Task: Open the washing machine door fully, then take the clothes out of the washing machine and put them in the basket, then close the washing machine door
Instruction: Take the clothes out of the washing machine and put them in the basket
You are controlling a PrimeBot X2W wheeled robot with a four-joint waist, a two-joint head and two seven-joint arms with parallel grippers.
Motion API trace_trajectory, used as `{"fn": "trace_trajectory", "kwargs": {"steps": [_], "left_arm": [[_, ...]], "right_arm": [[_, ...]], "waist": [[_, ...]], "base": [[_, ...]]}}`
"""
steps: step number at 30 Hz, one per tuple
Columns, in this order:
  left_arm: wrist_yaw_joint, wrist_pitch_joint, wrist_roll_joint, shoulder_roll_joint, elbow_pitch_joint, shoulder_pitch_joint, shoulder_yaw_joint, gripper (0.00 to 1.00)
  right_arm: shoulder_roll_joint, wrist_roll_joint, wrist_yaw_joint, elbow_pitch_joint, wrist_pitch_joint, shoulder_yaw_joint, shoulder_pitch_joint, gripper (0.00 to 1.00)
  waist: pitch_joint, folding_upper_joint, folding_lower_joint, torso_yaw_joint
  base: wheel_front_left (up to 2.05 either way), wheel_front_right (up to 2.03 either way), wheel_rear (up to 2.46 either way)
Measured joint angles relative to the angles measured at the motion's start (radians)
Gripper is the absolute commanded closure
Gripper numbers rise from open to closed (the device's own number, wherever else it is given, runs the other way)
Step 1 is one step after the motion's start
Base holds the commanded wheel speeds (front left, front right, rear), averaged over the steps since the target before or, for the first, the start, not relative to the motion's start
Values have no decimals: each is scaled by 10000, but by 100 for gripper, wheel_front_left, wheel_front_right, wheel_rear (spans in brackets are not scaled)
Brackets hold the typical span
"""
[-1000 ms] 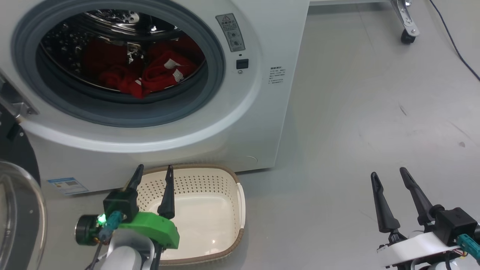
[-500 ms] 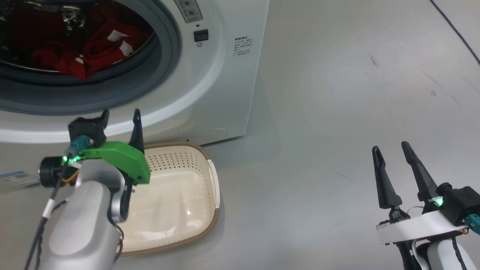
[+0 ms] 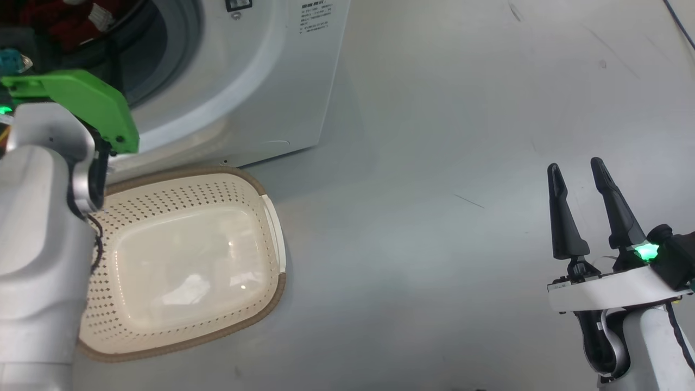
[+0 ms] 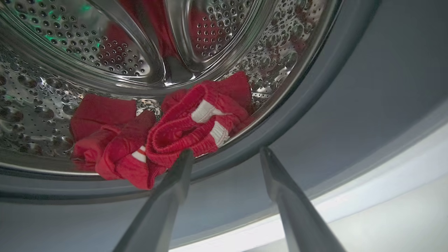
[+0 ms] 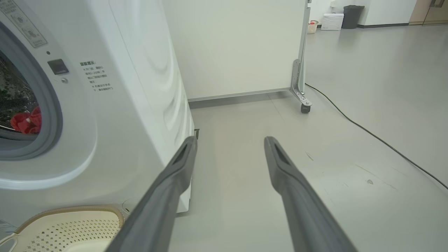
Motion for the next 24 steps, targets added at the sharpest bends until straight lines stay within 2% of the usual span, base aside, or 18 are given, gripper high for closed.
{"fn": "trace_trajectory", "kwargs": {"steps": [11,24], "left_arm": [[-13,1333,410,821,174,-2066,42,0],[-13,2464,454,1197,884,-2926,188,0]], "right_arm": [[38,391,0,35,0,42,-666,0],[50,652,0,217,-52,259,-1264,0]], "waist": [[1025,0,0,-436],[1859,0,1,-903]], "base": [[0,0,0],[0,0,0]]}}
